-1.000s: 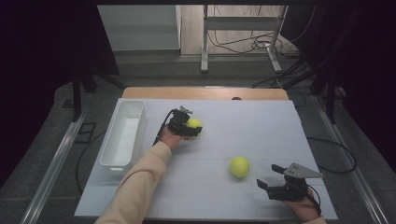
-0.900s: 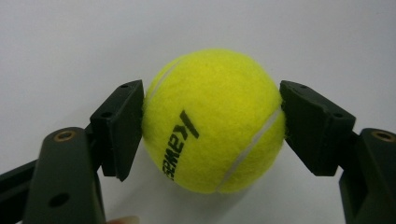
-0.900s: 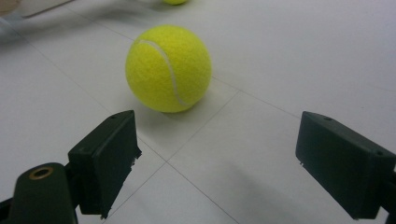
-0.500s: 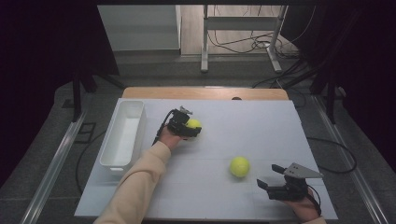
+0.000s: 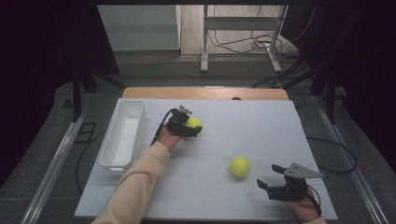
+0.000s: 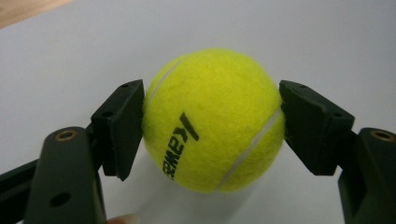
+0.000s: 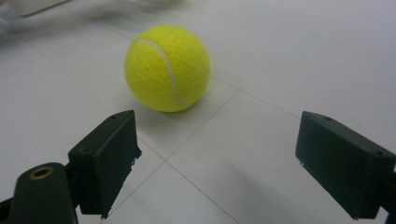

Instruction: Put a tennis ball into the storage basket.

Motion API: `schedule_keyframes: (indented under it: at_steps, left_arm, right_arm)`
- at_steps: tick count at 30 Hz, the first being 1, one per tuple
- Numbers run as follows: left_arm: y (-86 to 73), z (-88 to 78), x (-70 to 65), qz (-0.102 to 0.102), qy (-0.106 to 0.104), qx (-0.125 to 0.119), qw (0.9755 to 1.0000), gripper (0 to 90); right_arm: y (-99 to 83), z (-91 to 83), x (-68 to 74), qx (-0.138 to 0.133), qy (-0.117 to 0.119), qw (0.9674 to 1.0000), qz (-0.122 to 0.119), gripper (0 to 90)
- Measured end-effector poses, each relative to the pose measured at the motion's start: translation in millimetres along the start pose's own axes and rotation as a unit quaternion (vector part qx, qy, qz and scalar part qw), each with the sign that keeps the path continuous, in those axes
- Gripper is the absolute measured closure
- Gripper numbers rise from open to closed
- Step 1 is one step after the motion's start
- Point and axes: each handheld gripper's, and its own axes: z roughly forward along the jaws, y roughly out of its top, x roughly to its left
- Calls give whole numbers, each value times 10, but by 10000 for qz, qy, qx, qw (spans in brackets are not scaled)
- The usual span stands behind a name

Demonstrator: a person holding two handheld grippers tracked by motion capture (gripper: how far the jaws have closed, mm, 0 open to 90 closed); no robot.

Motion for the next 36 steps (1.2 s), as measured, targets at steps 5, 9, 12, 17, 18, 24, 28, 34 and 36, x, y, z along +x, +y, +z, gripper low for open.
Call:
schedule_keyframes:
  at_steps: [5, 9, 12, 17, 18, 24, 28, 34, 36]
  left_arm:
    - [0, -54, -25, 39, -44, -41, 10000, 271]
    - [-9, -94, -47, 86, -83, -72, 9999, 271]
    - [-16, -131, -63, 105, -110, -103, 9998, 271]
    - [-24, -183, -74, 86, -130, -171, 9997, 271]
    - [-26, -194, -77, 80, -138, -181, 9997, 271]
    - [-35, -243, -112, 114, -212, -239, 9994, 271]
    - [-37, -271, -130, 135, -240, -280, 9992, 271]
    - [-51, -317, -143, 146, -281, -341, 9989, 271]
    - [-59, -333, -141, 121, -277, -357, 9989, 271]
  right_arm:
    - [-1, -2, 0, 2, -2, 10000, 4, 137]
    - [0, -3, 0, -5, 1, 10000, 5, 137]
    - [1, -4, 0, -11, 1, 10000, 5, 137]
    - [1, -5, 0, -12, -1, 10000, 2, 137]
    - [1, -5, 0, -12, -1, 10000, 2, 137]
    - [1, -4, 1, -8, -5, 10000, -4, 137]
    - [0, -5, 2, -1, -9, 10000, 5, 137]
    - [2, -11, 4, -11, -31, 10000, -10, 138]
    - [2, -10, 3, -11, -32, 10000, -8, 138]
